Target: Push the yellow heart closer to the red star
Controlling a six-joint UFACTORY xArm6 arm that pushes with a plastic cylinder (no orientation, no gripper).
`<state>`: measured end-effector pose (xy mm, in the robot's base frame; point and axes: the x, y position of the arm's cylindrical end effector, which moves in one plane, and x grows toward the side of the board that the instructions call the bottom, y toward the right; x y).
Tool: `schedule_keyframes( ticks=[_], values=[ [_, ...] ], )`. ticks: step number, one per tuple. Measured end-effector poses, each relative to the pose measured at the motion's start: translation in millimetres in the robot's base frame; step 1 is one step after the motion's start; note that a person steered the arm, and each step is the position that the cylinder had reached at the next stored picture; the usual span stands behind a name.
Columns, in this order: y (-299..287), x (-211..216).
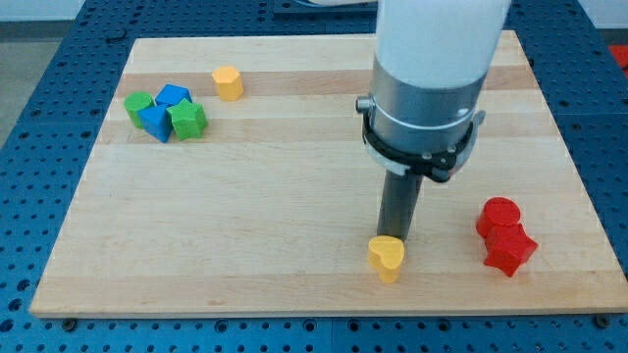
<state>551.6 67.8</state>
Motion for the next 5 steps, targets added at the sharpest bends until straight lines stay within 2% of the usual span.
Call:
schedule_keyframes(
  ticks=[2, 3, 5],
  values=[
    [-5.5, -24.6],
    [-29.6, -35.4],
    [-68.7, -12.4]
  ],
)
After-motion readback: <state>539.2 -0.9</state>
